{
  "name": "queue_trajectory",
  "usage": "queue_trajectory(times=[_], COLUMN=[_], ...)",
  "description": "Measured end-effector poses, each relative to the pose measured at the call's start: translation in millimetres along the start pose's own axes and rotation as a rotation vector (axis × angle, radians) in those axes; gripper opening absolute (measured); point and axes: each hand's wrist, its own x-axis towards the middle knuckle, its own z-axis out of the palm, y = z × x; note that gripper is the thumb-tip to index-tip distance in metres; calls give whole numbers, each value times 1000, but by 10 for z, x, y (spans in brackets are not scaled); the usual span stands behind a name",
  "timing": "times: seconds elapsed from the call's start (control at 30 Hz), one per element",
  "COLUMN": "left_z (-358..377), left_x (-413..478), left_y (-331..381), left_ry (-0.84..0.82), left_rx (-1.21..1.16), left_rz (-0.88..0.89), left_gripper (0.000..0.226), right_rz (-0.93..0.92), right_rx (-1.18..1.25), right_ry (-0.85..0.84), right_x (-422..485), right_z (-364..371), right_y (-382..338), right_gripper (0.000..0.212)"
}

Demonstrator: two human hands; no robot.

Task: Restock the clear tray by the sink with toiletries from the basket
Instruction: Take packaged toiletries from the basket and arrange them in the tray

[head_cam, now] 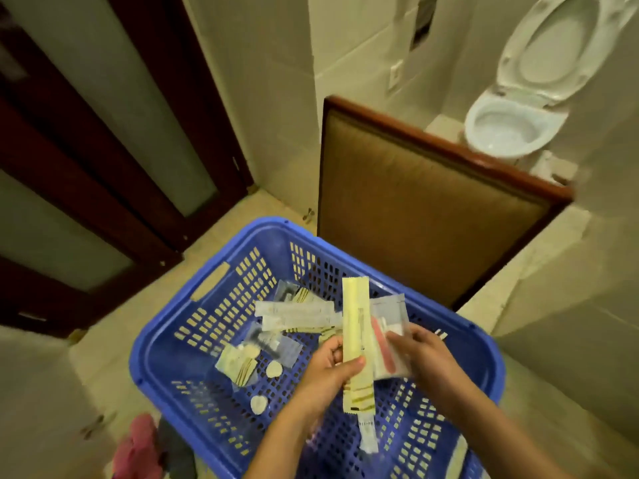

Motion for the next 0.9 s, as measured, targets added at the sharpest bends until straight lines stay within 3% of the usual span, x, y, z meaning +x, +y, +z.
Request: queue_trajectory(times=[0.23,0.47,0.63,0.9], left_z=[481,1603,2565,4203], left_x=[-584,-1086,-1505,-2360], left_y=[622,1025,790,-137], left_ry=[-79,-257,-417,-661], left_rx=[217,264,279,349], left_rz=[107,266,293,330], left_gripper=[19,19,27,31], right_rz=[-165,-393,-457,-460], right_rx=[58,107,160,257], right_ry=[98,240,458,751], right_x=[-907,-1948,-2725,-4191], right_z=[-332,-1135,-1940,-3278], right_y=[-537,-911,-610,439], right_gripper=[13,10,8,19])
